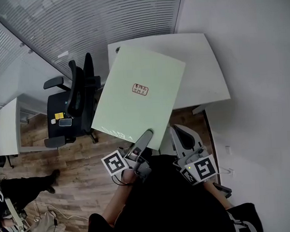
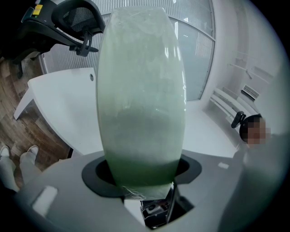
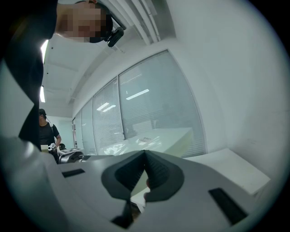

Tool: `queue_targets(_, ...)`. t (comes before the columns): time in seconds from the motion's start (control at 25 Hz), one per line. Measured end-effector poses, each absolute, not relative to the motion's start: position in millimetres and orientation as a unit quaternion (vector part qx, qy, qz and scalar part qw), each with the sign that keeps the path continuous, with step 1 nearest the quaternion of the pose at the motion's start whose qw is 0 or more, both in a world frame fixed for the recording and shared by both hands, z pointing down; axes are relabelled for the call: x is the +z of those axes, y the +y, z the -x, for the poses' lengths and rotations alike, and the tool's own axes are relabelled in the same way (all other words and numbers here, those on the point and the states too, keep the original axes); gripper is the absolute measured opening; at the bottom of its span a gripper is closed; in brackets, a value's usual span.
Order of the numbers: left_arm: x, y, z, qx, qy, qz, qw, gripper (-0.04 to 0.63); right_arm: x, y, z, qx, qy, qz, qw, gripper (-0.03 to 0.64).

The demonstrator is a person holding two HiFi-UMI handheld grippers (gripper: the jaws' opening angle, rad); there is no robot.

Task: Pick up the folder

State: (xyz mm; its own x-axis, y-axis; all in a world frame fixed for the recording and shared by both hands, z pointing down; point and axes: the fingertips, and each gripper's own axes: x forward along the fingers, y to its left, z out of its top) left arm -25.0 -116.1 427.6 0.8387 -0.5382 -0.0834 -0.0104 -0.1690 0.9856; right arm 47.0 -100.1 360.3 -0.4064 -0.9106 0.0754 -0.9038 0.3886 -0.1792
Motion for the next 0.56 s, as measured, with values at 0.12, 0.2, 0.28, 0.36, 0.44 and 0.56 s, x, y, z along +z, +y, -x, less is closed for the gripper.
queue_targets(0.12, 427.7, -115.0, 24.6, -0.210, -0.184, -0.736, 0.616, 0.279, 360.6, -100.5, -46.5, -0.093, 0.834, 0.544, 0.015, 0.002)
queue_targets(0.2, 429.0, -113.7, 24.0, -0.207, -0.183, -0.738, 0.616, 0.279, 361.2, -100.7, -46.3, -0.095, 0.833, 0.544, 0.019, 0.002)
queue_targets(0.28, 430.6, -112.3, 25.0, -0.204, -0.186, -0.738, 0.616, 0.279, 361.6, -100.4, -45.3, -0.101, 0.832, 0.545, 0.024, 0.002)
queue_targets(0.36, 431.0, -111.2, 27.2, -0.202, -0.188, -0.738, 0.615, 0.279, 361.6, -99.5, -43.4, -0.105, 0.832, 0.544, 0.024, 0.002)
queue_targets(0.44, 430.9, -111.5, 28.6, -0.203, -0.189, -0.738, 0.615, 0.279, 361.8, -99.5, -42.0, -0.108, 0.832, 0.543, 0.025, 0.000)
queue_targets(0.56, 431.3, -114.0, 29.7, -0.204, -0.190, -0.738, 0.615, 0.279, 361.4, -101.3, -41.3, -0.104, 0.834, 0.542, 0.026, 0.002)
